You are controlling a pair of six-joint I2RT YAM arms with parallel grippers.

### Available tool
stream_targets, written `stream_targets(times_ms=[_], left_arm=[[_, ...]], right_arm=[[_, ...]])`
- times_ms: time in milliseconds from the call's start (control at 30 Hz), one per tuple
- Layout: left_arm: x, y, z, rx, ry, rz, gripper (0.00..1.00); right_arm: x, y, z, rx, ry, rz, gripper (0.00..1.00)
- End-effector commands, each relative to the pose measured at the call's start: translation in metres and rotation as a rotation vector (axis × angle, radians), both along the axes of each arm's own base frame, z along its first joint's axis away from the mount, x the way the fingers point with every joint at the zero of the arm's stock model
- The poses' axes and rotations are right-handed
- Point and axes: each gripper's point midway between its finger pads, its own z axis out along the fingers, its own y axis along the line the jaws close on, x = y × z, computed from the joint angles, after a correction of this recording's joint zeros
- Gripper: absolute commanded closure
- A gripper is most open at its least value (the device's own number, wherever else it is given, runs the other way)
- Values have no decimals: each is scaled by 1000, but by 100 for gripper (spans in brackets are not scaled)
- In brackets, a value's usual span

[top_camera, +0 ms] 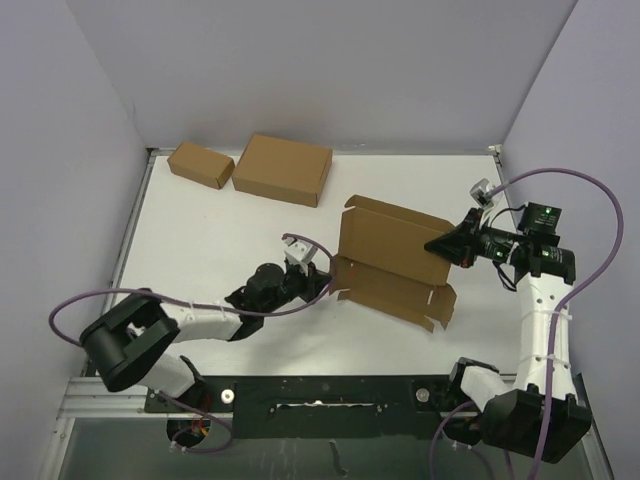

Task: Fold the paper box

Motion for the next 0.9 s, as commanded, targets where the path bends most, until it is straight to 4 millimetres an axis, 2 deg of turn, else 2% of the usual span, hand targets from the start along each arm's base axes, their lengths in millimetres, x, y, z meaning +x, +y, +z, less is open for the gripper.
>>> stream_targets(times_ms=[0, 100, 300, 533, 867], left_arm=[[-12, 12, 54, -45, -100, -4, 100], [-24, 21, 55, -3, -91, -13, 100], [-43, 39, 42, 58, -60, -2, 100], [-43, 54, 25, 94, -90, 37, 100], [-49, 66, 9, 89, -156, 31, 100]], right_arm=[[6, 11, 8, -15, -71, 57, 100], [8, 18, 5, -7, -77, 87, 100], [11, 28, 0, 66, -67, 144, 100], [-6, 44, -12, 139, -83, 271, 100], [-33, 56, -21, 131, -146, 375, 100]])
